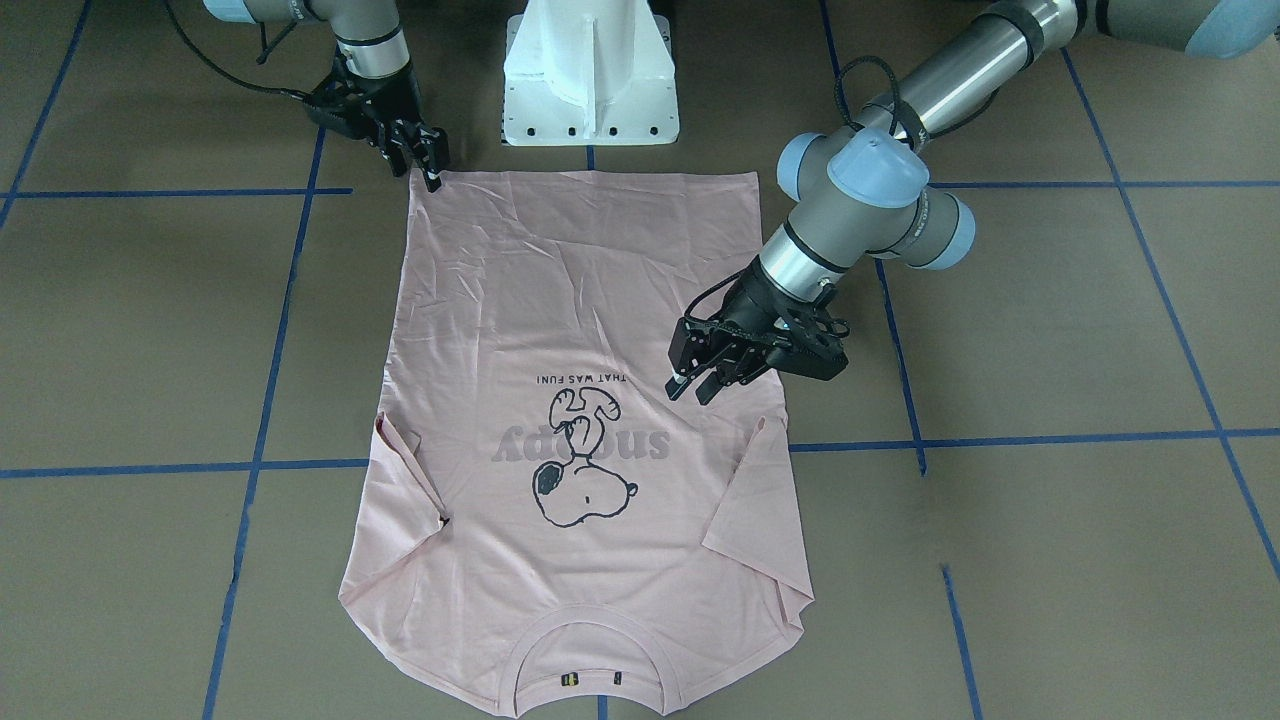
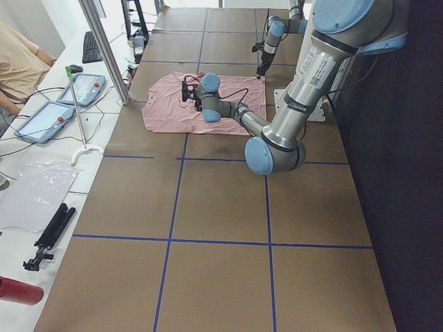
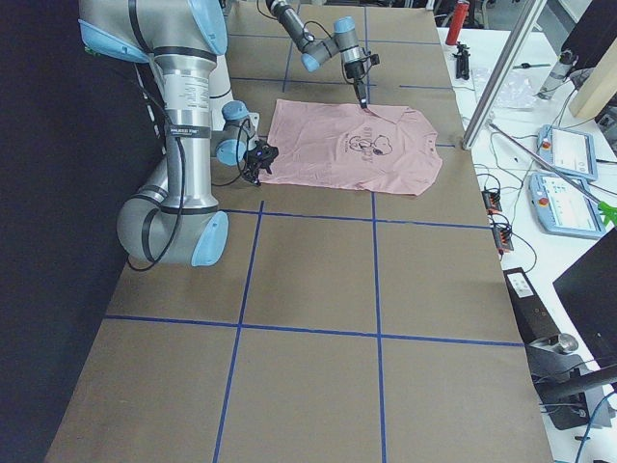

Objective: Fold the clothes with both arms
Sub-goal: 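Move the left gripper down to the other hem corner nearest the robot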

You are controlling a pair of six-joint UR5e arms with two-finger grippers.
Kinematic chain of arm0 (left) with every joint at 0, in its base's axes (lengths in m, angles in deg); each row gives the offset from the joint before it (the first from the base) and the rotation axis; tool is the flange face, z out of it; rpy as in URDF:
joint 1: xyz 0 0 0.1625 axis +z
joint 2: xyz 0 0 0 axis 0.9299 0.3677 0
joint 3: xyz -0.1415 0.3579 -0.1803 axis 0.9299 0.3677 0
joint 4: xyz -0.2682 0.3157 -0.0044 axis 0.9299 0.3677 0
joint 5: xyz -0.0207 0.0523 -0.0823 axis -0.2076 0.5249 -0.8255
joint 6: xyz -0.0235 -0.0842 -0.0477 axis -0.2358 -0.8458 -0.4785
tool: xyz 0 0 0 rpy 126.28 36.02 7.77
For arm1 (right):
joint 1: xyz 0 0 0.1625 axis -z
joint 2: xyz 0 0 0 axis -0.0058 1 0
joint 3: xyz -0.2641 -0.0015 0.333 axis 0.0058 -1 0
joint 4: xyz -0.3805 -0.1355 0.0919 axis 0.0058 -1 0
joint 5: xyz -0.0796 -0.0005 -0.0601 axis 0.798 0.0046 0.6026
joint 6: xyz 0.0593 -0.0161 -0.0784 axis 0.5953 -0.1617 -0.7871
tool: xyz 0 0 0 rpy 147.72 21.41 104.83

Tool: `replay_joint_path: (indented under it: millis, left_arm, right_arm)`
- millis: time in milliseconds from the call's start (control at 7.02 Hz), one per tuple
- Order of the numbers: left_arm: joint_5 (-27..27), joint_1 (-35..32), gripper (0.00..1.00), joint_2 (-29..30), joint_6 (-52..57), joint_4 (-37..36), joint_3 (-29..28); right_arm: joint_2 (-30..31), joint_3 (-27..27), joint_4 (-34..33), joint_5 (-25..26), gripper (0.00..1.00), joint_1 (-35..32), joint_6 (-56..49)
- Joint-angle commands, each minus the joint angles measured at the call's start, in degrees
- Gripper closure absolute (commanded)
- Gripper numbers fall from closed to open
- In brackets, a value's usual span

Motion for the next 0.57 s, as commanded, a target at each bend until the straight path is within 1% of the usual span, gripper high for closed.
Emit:
replay_joint_path:
  millis: [0,142,427]
  left_arm:
    - [0.01,0.00,0.50,-0.55,0.04,0.12,0.06]
    - [0.01,0.00,0.50,-0.55,0.04,0.12,0.06]
    - [0.01,0.00,0.50,-0.55,-0.05,0.12,0.06]
  right_arm:
    - [0.01,-0.01,-0.09,0.18,0.34,1.24,0.23]
    - [0.01,0.08,-0.09,0.10,0.41,1.42,0.40]
    - [0.01,0.17,0.00,0.10,1.00,1.42,0.41]
